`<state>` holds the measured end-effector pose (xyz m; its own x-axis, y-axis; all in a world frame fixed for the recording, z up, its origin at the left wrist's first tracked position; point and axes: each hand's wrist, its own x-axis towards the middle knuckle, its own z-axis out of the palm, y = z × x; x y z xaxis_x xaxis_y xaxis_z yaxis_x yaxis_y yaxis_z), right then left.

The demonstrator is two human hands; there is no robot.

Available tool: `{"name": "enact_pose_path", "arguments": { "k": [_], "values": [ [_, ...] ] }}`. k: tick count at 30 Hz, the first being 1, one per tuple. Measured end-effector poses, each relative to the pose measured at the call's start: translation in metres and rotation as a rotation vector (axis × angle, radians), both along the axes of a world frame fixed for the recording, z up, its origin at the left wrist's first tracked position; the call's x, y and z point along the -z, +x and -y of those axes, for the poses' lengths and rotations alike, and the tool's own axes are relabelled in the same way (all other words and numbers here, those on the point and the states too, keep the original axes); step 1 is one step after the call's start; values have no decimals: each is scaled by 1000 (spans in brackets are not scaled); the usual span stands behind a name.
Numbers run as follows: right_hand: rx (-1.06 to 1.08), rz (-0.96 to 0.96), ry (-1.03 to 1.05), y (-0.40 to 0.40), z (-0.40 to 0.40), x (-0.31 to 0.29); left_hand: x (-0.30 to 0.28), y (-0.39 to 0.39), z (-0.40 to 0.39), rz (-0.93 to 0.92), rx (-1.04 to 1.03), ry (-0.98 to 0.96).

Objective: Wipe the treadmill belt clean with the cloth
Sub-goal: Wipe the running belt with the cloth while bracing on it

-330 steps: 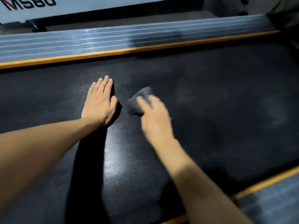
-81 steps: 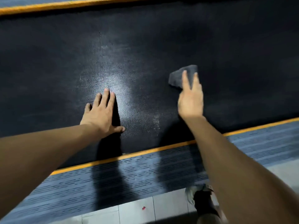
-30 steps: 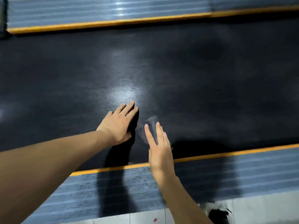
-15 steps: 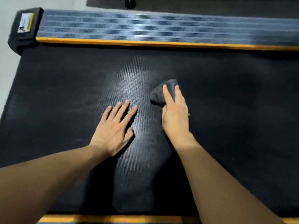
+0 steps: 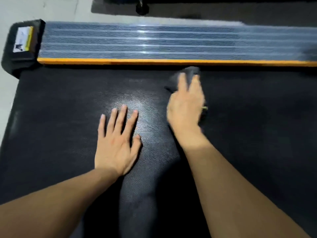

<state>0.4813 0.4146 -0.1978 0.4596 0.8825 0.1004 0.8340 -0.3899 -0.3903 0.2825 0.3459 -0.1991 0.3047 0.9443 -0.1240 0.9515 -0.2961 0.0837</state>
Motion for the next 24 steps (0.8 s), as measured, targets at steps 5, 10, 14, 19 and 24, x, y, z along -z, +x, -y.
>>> {"name": "enact_pose_path", "arguments": {
  "k": [5,10,14,19,24],
  "values": [
    [-422,-51,-94,-63,-19,-5,2,-3,-3,7,19,-1],
    [-217,35,-59,63,34,-4,1,-4,-1,37,2,-19],
    [169,-49,-31,108,63,-6,1,-3,-1,51,-2,-12],
    [-87,-12,95,-12,30,7,3,-4,-1,49,7,-2],
    [-482,-66,-45,-65,31,-9,1,-4,-4,57,16,7]
  ]
}}
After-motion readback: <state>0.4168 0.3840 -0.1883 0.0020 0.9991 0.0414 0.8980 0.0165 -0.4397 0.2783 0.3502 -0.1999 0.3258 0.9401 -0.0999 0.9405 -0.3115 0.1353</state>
